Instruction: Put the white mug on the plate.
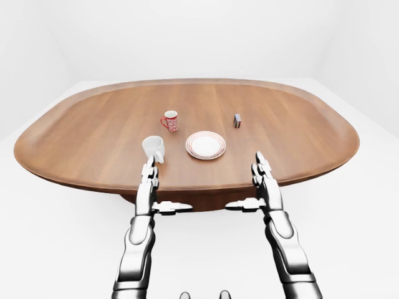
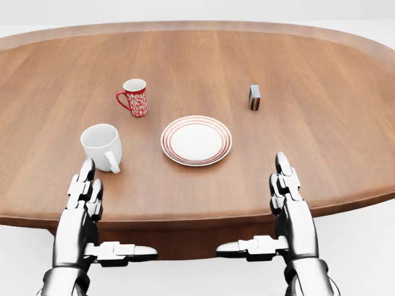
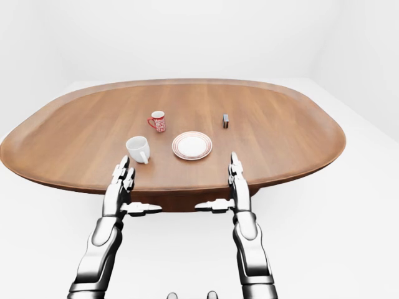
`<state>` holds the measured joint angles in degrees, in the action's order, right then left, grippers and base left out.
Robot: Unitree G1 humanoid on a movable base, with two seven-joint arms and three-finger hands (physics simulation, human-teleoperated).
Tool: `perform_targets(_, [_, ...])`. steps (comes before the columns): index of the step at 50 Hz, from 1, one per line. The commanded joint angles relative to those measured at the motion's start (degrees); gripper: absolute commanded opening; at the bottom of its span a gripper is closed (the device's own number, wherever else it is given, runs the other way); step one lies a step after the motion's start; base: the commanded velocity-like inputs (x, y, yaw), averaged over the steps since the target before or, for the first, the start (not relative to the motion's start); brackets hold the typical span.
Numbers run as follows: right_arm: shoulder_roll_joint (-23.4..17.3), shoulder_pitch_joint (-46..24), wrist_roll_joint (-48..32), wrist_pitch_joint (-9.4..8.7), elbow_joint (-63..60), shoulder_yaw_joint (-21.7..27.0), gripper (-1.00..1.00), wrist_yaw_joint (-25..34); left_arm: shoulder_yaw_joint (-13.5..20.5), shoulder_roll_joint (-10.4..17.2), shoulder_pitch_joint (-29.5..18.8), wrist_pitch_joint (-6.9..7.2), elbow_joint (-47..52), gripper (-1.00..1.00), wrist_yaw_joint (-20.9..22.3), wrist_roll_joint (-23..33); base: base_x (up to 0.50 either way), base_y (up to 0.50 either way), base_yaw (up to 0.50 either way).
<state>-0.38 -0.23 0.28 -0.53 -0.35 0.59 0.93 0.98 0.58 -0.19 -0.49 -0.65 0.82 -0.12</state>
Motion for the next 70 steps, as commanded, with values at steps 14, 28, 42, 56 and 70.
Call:
perform_targets(14, [-1.9,-0.3,0.8,-4.47,-10.2,3.9,1.0,1.8,7.5,4.4,-4.3,3.25,1.8,1.0,-1.1,-0.3,0.0,0.0,0.0])
perform_targets(28, [-4.2,3.2,5.6,-4.47,-33.4,18.2,1.0,2.7,21.5,10.7,-7.3,5.49,13.4,1.0,-9.5,-11.1,0.0,0.0,0.0])
perform_targets(42, [-5.3,5.5,18.4,-4.47,-44.7,37.6,1.0,4.3,31.5,13.4,-5.7,5.49,23.0,1.0,-21.7,-20.9,0.0,0.0,0.0])
perform_targets(56, [-4.8,6.2,9.6,-4.47,-43.8,34.5,1.0,5.6,30.8,13.5,-5.4,5.49,22.4,1.0,-23.6,-20.6,0.0,0.01,0.0])
perform_targets(70, [-4.3,6.0,7.7,-4.47,-42.5,34.1,1.0,6.6,30.9,14.0,-5.8,5.49,22.2,1.0,-23.8,-21.0,0.0,0.44,0.0])
